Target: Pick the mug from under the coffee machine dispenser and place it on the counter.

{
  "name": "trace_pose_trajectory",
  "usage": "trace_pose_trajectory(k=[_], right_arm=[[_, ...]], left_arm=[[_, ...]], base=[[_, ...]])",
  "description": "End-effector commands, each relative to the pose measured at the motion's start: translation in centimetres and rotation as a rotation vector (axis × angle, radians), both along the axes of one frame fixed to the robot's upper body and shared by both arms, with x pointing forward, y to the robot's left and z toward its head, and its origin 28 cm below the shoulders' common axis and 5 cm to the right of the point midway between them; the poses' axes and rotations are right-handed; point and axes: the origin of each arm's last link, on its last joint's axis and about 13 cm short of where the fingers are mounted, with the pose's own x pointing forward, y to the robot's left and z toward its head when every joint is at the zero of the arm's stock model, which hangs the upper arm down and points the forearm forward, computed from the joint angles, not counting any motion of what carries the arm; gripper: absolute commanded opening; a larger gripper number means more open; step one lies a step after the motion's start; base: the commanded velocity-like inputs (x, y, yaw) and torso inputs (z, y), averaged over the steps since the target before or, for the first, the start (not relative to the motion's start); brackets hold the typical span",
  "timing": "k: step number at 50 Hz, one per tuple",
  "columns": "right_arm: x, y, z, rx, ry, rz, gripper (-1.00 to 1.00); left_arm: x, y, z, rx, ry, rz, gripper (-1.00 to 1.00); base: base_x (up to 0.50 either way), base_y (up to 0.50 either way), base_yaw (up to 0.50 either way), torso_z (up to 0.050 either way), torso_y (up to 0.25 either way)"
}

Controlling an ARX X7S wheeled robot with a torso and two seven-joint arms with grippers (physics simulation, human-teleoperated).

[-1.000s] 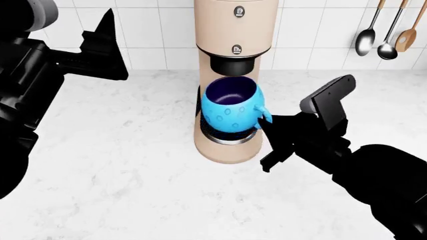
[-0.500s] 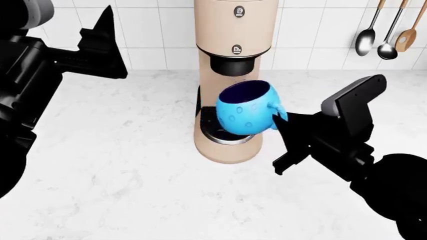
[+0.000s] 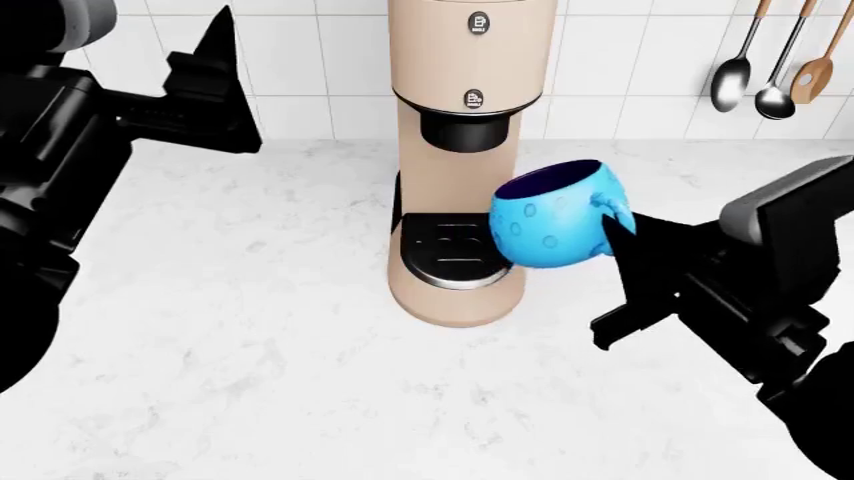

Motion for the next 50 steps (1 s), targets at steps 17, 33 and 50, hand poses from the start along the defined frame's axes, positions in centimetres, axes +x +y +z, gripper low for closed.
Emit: trace_pose_trajectory(k=[17,33,50], right_arm=[[0.3,-1.4,0.7,-0.038,-0.182,-0.317,-1.00],[2.9,-1.2,-0.5,-0.034,-0.193,-0.488,-1.00],[6.3,0.2,-3.4,-0.043,-0.139,-0.453,-1.00]], left_arm=[[0.7,-0.3,-0.2,0.002,0.004,-0.014,1.00],[0.7,-0.2,-0.2,-0.003,0.002,-0.013,1.00],[1.1,-0.1,-0.5,-0.008,0.009,-0.007,1.00]], base=[[0.00,0.00,0.00,0.000,0.001],[0.00,0.00,0.00,0.000,0.000],[0.00,0.00,0.00,0.000,0.001]])
